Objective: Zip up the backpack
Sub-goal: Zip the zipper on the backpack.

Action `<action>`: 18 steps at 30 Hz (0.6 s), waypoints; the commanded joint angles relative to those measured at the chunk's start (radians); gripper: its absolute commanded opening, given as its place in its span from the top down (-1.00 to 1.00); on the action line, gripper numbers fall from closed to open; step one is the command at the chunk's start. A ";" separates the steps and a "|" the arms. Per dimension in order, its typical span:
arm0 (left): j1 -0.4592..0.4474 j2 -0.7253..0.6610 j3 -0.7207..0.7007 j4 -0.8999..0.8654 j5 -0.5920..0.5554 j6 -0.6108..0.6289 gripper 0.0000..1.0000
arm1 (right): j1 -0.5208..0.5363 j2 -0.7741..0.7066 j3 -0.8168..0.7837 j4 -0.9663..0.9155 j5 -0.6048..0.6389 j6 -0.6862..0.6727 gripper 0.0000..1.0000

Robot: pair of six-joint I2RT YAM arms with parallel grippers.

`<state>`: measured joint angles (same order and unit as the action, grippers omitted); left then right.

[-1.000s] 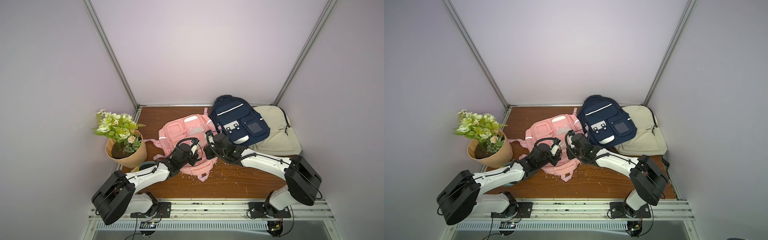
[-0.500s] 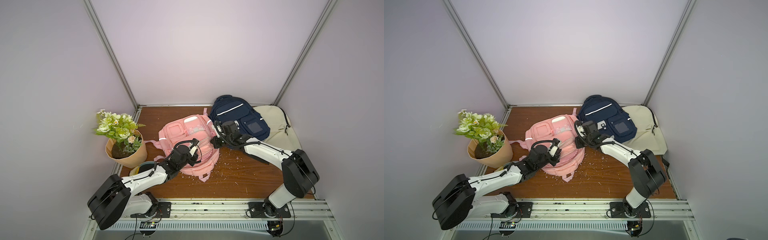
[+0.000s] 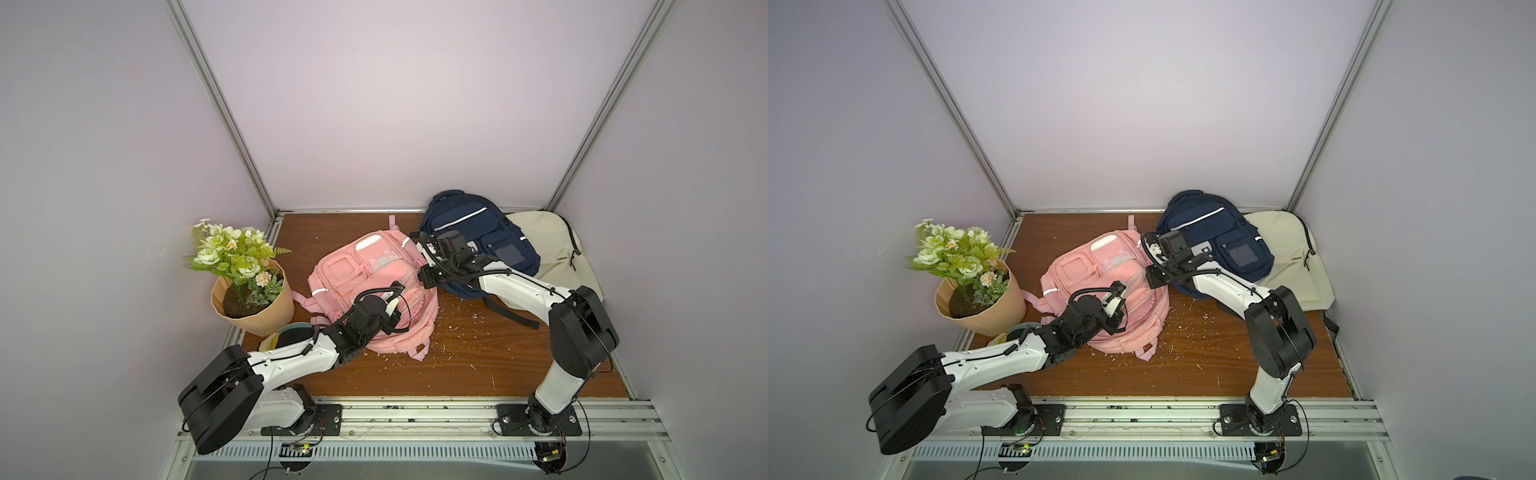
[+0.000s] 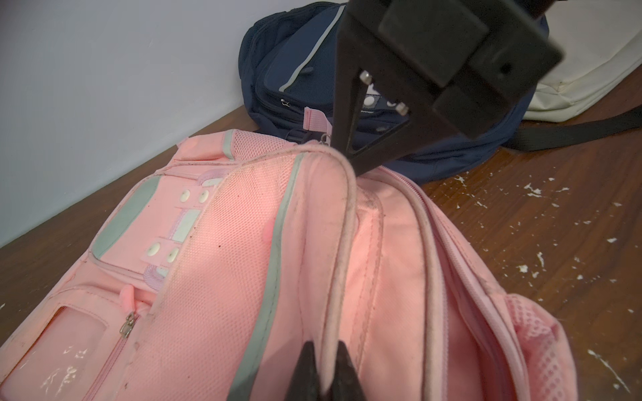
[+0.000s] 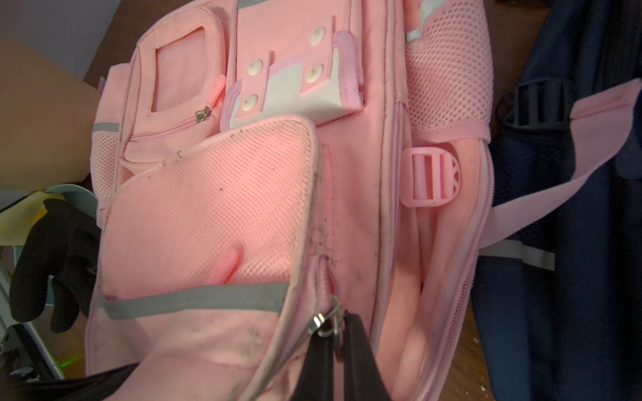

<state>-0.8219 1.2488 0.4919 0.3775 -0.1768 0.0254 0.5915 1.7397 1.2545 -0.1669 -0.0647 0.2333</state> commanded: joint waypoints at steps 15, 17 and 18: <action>-0.019 0.034 0.104 -0.133 -0.073 -0.189 -0.11 | -0.082 -0.224 -0.194 0.111 0.311 0.150 0.04; 0.018 0.016 0.131 -0.186 -0.103 -0.272 -0.32 | -0.080 -0.259 -0.247 0.103 0.323 0.186 -0.04; 0.047 0.004 0.138 -0.210 -0.119 -0.310 -0.42 | -0.079 -0.271 -0.267 0.099 0.325 0.198 -0.06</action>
<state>-0.8257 1.2774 0.5854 0.2558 -0.2207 -0.1474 0.4915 1.5158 1.0195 -0.0902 0.2070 0.3676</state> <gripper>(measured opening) 0.689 0.527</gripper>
